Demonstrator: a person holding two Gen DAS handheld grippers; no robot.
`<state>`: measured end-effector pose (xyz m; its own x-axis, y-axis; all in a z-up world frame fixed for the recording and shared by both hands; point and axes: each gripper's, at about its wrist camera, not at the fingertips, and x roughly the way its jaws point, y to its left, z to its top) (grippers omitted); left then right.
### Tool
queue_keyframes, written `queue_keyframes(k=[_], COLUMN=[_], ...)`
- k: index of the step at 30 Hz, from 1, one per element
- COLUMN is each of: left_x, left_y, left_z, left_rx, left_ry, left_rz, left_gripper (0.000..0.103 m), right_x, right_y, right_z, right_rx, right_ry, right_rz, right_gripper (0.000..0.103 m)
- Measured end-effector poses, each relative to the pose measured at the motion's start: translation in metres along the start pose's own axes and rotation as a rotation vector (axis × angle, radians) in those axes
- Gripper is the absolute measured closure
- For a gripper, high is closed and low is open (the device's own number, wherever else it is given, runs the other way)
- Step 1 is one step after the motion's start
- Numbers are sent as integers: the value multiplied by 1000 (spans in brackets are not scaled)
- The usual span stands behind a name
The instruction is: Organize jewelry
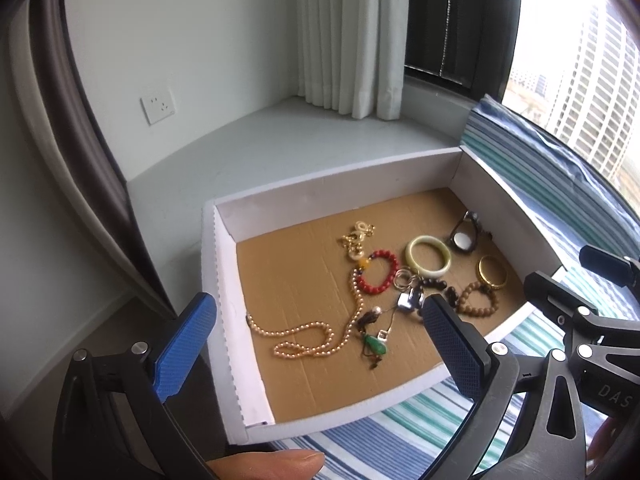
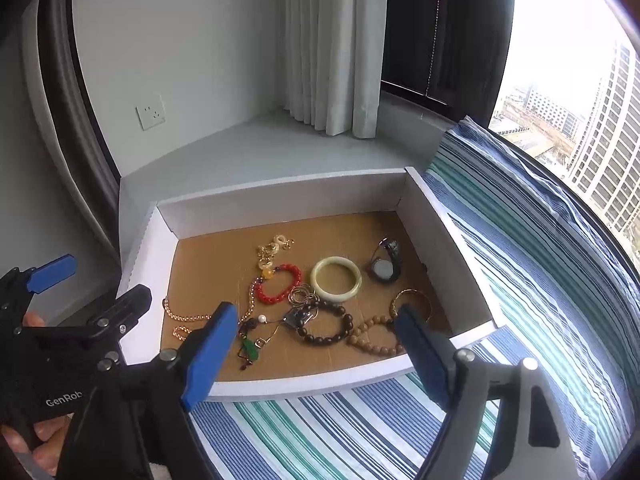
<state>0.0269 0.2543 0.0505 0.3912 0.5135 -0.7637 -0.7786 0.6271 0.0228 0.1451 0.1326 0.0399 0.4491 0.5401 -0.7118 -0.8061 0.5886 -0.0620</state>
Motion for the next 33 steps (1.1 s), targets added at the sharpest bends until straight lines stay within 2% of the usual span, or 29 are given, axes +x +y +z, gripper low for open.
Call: queue_keyframes(k=[15,33], left_x=[-10,1], left_y=[6,9], left_z=[6,5], left_rx=[-41,-60], left_ry=[-39,-4], left_rz=[8,4], left_gripper=[1,1], right_x=[0,10], right_y=[2,-3], right_z=[6,5], right_rx=[-10,-12], right_ry=[28,51], right_rz=[1,-38], right_gripper=[20,20])
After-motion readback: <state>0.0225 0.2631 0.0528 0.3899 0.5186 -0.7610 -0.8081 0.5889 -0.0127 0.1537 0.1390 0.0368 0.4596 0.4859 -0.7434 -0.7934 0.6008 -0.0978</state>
